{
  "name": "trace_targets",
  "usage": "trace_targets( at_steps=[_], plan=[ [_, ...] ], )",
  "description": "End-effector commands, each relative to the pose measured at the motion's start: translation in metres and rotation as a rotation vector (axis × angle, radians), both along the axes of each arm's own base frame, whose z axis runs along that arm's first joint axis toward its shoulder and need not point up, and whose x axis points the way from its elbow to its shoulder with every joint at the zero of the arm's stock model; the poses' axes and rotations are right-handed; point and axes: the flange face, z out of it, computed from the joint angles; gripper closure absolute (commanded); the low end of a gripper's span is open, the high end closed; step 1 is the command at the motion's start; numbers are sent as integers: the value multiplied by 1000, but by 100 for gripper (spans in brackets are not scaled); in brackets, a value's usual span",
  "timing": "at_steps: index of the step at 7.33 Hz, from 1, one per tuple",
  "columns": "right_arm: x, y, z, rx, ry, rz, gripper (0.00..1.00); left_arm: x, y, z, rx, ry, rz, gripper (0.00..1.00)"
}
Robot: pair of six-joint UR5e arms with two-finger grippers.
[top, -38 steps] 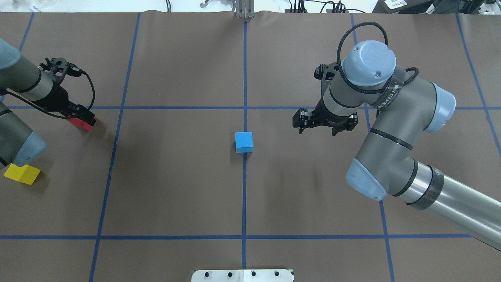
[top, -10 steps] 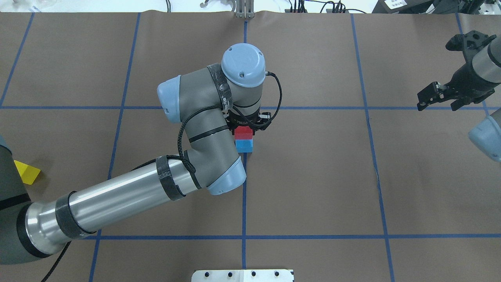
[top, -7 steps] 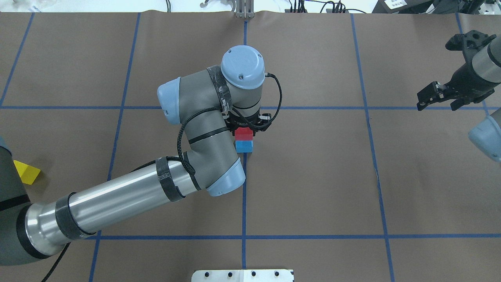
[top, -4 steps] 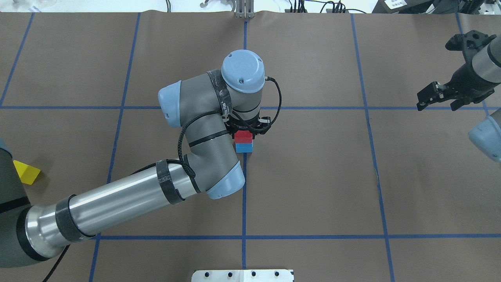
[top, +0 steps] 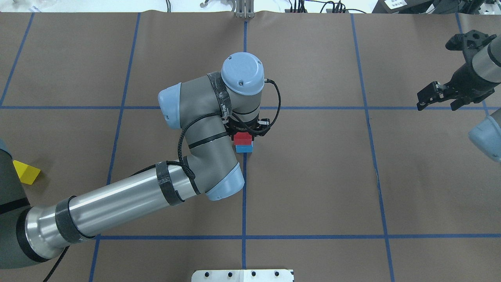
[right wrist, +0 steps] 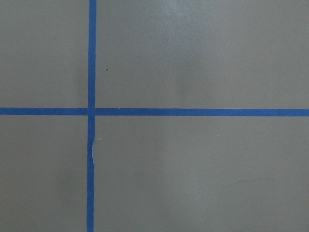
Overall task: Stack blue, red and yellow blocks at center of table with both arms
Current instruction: 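Lower the red cube onto the blue cube with the left gripper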
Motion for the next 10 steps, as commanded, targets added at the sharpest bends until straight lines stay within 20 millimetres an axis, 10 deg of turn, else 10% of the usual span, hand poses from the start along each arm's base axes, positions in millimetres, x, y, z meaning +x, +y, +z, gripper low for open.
trace_targets(
  at_steps=[1,10],
  plan=[
    [0,0,0,-1,0,1,0,2,3,0,-2,0,2,100],
    [-1,0,0,-1,0,-1,0,4,4,1,-12,-1,-4,100]
  ],
)
